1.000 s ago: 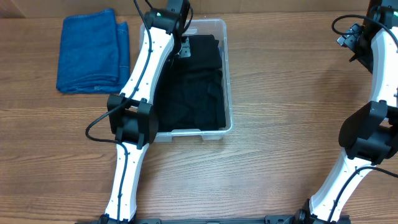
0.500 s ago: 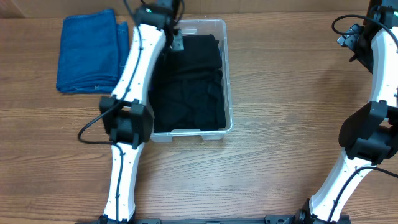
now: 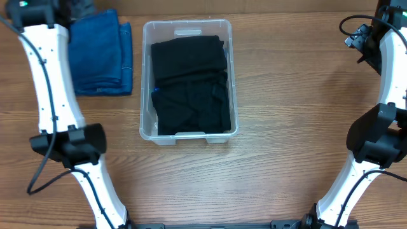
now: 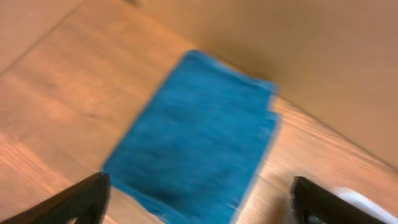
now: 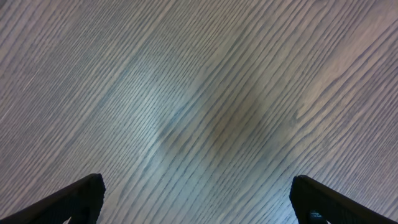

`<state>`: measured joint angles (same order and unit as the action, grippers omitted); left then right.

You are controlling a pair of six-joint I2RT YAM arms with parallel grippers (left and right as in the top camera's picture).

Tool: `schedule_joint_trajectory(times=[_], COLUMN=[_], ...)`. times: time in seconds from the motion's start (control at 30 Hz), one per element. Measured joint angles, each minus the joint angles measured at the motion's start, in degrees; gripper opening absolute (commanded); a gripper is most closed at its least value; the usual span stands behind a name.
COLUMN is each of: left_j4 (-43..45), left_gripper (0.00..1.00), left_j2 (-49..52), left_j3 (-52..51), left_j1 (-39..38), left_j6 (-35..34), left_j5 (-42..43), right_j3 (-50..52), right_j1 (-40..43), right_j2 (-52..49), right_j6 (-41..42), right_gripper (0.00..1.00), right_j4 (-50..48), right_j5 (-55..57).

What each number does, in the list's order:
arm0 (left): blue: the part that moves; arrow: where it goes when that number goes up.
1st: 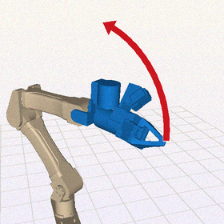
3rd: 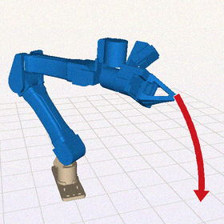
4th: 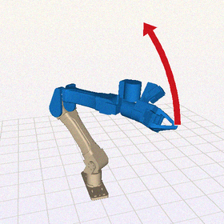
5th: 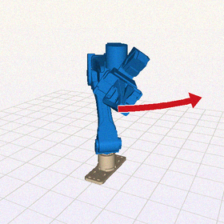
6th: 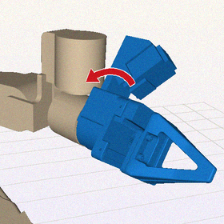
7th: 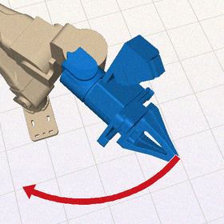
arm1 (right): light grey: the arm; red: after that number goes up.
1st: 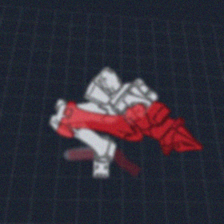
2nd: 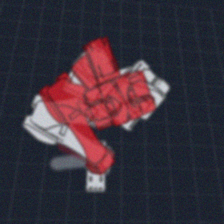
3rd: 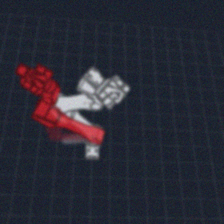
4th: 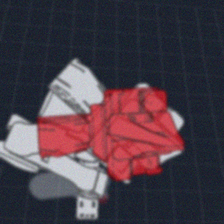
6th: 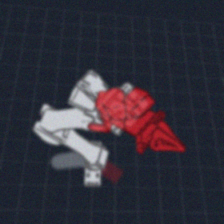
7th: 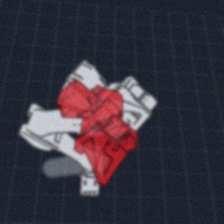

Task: Pack container
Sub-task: 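Move the left gripper left to the folded blue denim towel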

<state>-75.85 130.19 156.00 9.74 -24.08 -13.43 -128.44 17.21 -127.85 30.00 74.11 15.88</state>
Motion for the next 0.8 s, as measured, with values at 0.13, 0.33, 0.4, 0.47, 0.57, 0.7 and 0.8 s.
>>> schedule_joint_trajectory(times=[0.13,0.33,0.4,0.47,0.57,0.7,0.8], left_j4=[0.24,5.27,5.68,5.29,2.56,-1.36,-2.62], left_gripper=[0.04,0.04,0.04,0.04,0.04,0.04,0.04], left_j2=[5.40,13.31,15.74,17.22,19.61,21.77,21.88], left_j3=[-0.02,-0.09,-0.17,-0.17,-0.17,-0.63,-1.62], left_j1=[5.46,6.49,6.10,5.77,5.33,5.25,5.25], left_j6=[-0.15,-0.81,-0.50,0.37,0.76,0.96,1.31], left_j5=[3.34,6.60,7.26,7.41,7.45,7.67,7.65], right_j3=[0.00,0.00,0.00,0.00,0.00,0.00,0.00], right_j1=[0.00,0.00,0.00,0.00,0.00,0.00,0.00], right_j2=[0.00,0.00,0.00,0.00,0.00,0.00,0.00], right_j6=[-0.02,0.02,0.02,-0.02,0.00,-0.02,-0.02], right_gripper=[1.00,1.00,1.00,1.00,1.00,1.00,1.00], right_j4=[0.00,0.00,0.02,-0.02,0.00,-0.02,-0.04], right_j5=[0.00,0.00,0.00,0.00,0.00,0.00,0.00])
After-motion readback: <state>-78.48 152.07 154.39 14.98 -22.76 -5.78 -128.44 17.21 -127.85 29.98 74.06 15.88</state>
